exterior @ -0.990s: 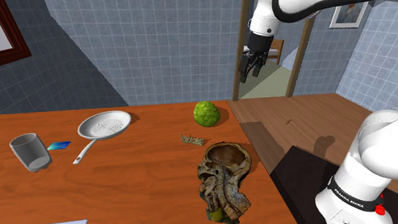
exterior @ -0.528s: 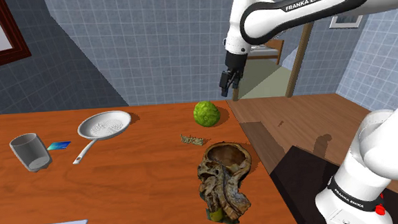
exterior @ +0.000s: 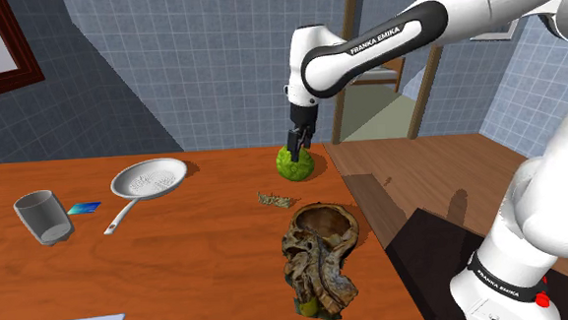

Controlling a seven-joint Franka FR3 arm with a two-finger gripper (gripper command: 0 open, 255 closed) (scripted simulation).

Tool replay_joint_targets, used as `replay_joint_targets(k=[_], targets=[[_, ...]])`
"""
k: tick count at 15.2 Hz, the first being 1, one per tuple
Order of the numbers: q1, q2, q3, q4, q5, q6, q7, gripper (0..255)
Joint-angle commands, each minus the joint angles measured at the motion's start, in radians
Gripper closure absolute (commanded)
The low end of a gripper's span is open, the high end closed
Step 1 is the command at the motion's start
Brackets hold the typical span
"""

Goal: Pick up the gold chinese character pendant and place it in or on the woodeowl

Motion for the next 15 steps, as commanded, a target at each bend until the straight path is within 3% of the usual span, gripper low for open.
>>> replay_joint_targets(k=[1,10,15], targets=[[0.011,0.079,0.011,0.050,-0.008,0.013,-0.017,0],[0.064,0.389,0.051,0.253,-0.059,0.047,-0.081,0],[0.066,0.421,0.049,0.228,-0.066,0.104,-0.077,0]])
